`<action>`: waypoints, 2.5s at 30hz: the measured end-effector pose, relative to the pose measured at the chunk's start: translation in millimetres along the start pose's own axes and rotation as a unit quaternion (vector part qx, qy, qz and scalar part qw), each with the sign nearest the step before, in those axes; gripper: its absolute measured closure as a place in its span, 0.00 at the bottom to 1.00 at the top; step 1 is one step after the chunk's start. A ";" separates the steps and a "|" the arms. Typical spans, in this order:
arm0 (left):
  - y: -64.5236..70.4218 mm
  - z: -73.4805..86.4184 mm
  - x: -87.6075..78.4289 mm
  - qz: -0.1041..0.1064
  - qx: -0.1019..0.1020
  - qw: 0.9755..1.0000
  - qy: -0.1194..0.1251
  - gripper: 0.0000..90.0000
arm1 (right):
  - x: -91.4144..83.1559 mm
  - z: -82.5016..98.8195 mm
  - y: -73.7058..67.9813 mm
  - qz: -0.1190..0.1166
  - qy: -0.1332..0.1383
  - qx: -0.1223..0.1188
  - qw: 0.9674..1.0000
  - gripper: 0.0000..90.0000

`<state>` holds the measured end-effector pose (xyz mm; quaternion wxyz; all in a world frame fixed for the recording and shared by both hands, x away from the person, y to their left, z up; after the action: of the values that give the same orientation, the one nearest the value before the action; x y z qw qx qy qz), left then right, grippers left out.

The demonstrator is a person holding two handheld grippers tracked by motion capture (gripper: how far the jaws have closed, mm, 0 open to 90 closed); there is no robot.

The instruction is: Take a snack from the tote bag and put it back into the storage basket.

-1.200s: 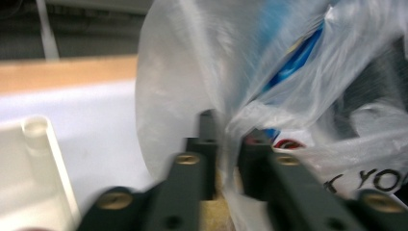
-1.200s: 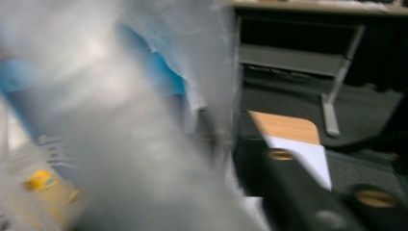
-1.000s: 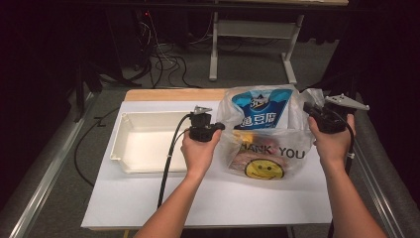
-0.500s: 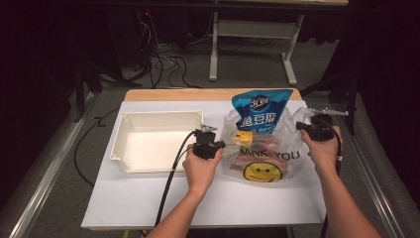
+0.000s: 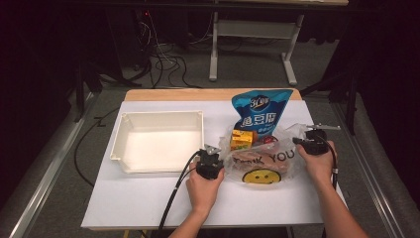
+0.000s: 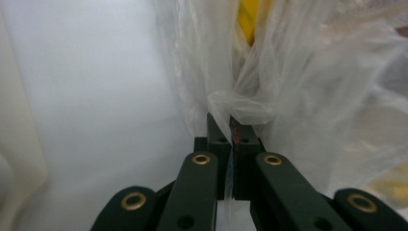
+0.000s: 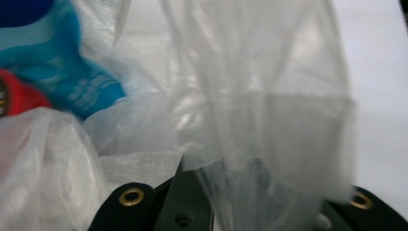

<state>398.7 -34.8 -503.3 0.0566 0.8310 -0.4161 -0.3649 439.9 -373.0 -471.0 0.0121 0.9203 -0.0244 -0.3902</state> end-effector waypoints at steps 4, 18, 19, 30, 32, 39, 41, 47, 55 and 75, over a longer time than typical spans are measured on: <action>0.4 0.8 -3.5 0.017 -0.005 1.000 -0.012 1.00 | 0.3 12.6 -0.6 -0.002 -0.010 -0.009 1.000 1.00; 15.6 -2.1 -40.3 0.064 0.028 0.997 0.025 0.67 | -57.2 25.9 3.7 -0.019 0.071 -0.009 0.997 0.63; 17.0 -2.9 -42.5 0.066 0.028 0.997 0.030 0.66 | -67.2 27.5 4.7 -0.024 0.082 -0.003 0.996 0.62; 26.4 -14.2 -40.7 0.118 -0.017 0.990 0.074 0.43 | -106.7 47.0 -21.9 -0.121 0.095 0.023 0.988 0.39; 25.6 -15.8 -37.1 0.128 -0.022 0.989 0.071 0.43 | -104.1 50.3 -30.9 -0.138 0.076 0.020 0.987 0.37; 18.6 -13.6 -38.5 0.153 -0.029 0.988 0.020 1.00 | -97.8 65.9 -44.9 -0.112 0.058 -0.019 0.992 0.96; 13.9 -9.3 -41.2 0.148 -0.037 0.988 0.010 1.00 | -101.2 70.7 -44.5 -0.102 0.055 -0.016 0.993 0.99; -5.8 5.3 -42.0 0.084 -0.033 0.995 -0.031 1.00 | -107.6 90.6 -36.5 -0.088 0.034 -0.018 0.995 0.99; -4.2 9.0 -22.5 0.054 -0.031 0.997 -0.045 1.00 | -82.6 99.0 -29.0 -0.060 -0.009 -0.026 0.998 0.99; 25.9 10.7 -44.5 0.084 0.022 0.996 0.022 0.57 | -109.2 97.3 -6.9 -0.080 0.080 -0.013 0.994 0.42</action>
<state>357.6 -16.7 -475.8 0.0782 0.8016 -0.4913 -0.3317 294.4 -360.4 -460.5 -0.0053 0.9473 0.0550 -0.3156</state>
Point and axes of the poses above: each handheld gripper's, and its own axes: x roughly forward along the jaws, z roughly out of its underside, y roughly to its right, the point moved 3 cm from there along x, roughly forward along the jaws, and after that the axes turned 14 degrees about z, right-handed, at the moved point
